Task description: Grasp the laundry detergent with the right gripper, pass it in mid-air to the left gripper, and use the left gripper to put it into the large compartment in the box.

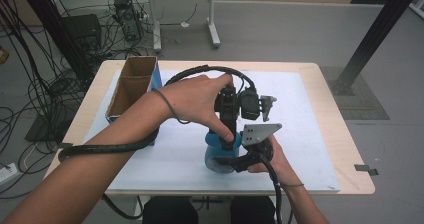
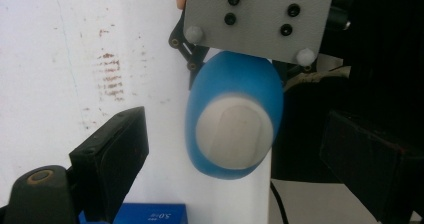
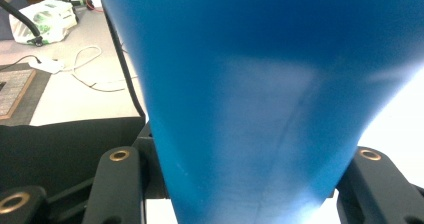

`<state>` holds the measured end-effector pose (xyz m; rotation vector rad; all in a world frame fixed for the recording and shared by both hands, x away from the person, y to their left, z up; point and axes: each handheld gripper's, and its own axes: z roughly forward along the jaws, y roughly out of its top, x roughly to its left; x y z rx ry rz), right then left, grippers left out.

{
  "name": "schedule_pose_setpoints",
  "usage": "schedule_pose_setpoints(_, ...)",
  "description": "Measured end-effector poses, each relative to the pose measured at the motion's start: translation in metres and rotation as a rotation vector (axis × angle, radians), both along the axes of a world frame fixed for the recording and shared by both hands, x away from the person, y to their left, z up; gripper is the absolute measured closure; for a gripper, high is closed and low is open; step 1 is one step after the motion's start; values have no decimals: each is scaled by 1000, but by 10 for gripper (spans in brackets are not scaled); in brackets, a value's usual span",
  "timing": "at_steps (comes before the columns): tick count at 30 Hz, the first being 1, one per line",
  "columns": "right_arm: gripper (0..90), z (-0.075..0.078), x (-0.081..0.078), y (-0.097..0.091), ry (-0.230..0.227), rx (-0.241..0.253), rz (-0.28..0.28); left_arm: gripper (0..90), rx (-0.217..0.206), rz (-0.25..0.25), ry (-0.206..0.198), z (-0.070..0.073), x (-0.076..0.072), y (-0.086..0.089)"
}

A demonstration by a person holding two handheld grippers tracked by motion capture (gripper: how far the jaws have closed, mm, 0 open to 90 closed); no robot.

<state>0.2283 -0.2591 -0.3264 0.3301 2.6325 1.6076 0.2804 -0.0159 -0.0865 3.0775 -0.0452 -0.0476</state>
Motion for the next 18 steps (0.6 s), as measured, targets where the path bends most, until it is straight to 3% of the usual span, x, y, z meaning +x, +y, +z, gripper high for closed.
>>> schedule_pose_setpoints(18,438,6,-3,0,-10,11,11,123,21,-9,16,-19,-1,-4)
